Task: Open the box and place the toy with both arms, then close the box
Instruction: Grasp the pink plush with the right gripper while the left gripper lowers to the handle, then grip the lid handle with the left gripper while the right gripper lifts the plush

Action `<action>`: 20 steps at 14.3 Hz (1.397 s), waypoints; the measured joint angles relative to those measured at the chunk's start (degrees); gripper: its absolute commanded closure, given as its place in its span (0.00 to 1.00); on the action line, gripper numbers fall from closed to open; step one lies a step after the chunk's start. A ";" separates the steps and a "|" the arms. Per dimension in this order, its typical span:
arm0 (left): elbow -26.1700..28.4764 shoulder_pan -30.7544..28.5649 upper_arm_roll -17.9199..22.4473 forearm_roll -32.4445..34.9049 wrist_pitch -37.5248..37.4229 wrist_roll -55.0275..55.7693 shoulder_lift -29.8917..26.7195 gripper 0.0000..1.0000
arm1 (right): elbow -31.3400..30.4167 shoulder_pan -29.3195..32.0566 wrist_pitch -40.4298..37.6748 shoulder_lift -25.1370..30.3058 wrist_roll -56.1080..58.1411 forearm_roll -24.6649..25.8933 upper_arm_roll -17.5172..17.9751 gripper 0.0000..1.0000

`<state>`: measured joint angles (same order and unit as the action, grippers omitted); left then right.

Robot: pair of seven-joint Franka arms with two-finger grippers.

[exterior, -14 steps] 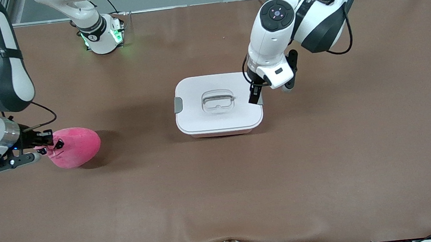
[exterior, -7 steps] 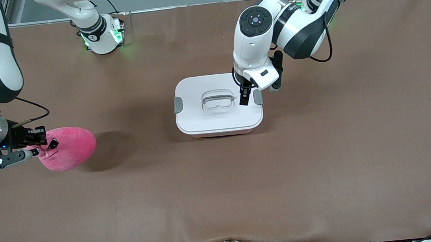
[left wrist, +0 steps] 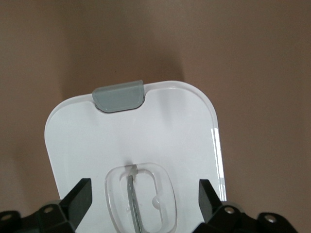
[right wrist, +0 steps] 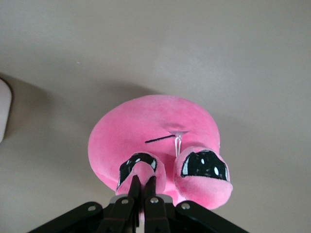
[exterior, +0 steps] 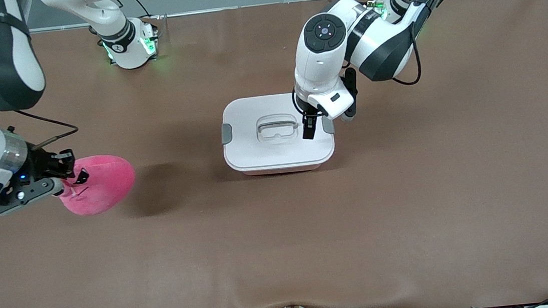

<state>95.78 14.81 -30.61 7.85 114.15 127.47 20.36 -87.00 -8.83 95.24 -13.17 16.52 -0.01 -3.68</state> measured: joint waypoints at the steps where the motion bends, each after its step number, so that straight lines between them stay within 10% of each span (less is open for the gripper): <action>1: -0.34 0.39 0.00 0.00 0.00 1.47 0.41 0.06 | 0.32 -0.66 0.00 0.00 0.00 0.00 0.24 1.00; 13: -1.12 8.49 0.00 10.54 5.29 23.97 7.93 0.21 | 1.41 -2.67 -1.37 0.55 4.86 0.00 0.85 1.00; 20: -1.27 9.71 0.03 12.03 6.29 25.92 9.35 0.72 | 2.33 -5.66 -2.51 0.96 4.97 0.07 0.87 1.00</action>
<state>94.51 24.52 -30.59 19.88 120.44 153.39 29.71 -84.67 -14.49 92.73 -12.22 21.50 0.06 -2.81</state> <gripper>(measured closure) 0.414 0.943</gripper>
